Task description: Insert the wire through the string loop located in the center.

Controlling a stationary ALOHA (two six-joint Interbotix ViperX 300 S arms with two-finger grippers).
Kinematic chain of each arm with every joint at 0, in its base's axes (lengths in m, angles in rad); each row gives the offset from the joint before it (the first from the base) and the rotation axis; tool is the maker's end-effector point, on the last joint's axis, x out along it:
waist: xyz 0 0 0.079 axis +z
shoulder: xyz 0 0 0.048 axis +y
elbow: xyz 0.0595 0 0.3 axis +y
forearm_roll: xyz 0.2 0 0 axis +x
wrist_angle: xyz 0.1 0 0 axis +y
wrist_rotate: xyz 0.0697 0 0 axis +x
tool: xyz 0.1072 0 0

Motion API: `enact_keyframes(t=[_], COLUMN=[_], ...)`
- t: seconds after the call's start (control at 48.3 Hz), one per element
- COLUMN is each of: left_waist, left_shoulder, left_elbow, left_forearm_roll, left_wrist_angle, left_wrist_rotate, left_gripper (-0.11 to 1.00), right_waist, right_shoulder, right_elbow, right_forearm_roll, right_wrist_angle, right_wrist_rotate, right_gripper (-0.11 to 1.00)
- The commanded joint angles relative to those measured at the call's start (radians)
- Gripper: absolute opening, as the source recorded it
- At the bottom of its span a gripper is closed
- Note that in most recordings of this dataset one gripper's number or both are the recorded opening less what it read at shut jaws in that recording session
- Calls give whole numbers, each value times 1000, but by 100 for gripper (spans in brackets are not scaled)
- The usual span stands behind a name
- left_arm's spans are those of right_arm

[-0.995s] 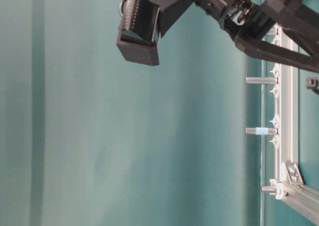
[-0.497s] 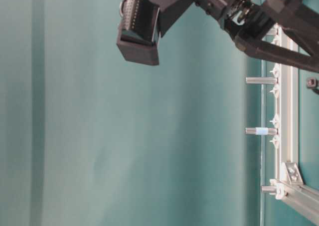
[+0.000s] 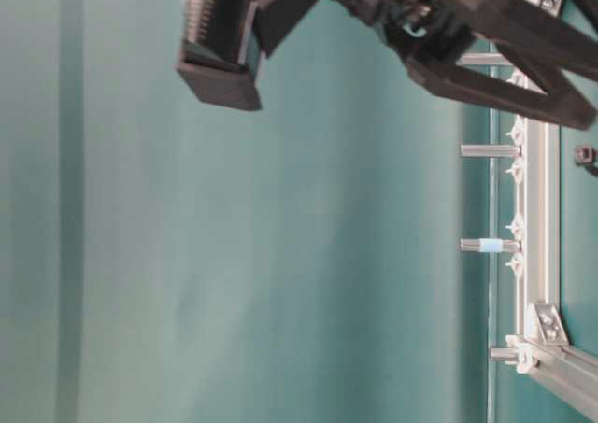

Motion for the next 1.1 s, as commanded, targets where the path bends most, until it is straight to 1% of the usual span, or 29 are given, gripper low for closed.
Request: enact_keyframes(t=[0.0, 0.166, 0.269, 0.373, 0.518, 0.642, 0.767, 1.077], left_waist=[0, 9, 28, 46, 55, 55, 55, 55], left_shoulder=[-51, -129, -166, -192, -213, -233, -262, -382], left_elbow=[-5, -3, 3, 3, 6, 14, 25, 69], left_forearm_roll=[3, 3, 3, 3, 3, 5, 3, 3], left_wrist_angle=[-3, -5, -6, -9, -21, -34, -43, -77], left_wrist_rotate=[18, 72, 103, 120, 124, 124, 123, 123], left_gripper=[79, 79, 79, 79, 79, 79, 79, 78], right_waist=[3, 3, 2, 3, 2, -2, -9, -11], right_shoulder=[-51, -107, -147, -198, -281, -354, -411, -437], right_elbow=[-8, -5, 11, 51, 120, 175, 227, 302], right_forearm_roll=[-2, 0, -2, 0, 0, 5, 11, 9], right_wrist_angle=[12, 17, 15, 9, -8, -60, -150, -304], right_wrist_rotate=[2, 2, 2, 2, 3, 3, 9, 8], right_gripper=[82, 82, 82, 82, 82, 82, 82, 81])
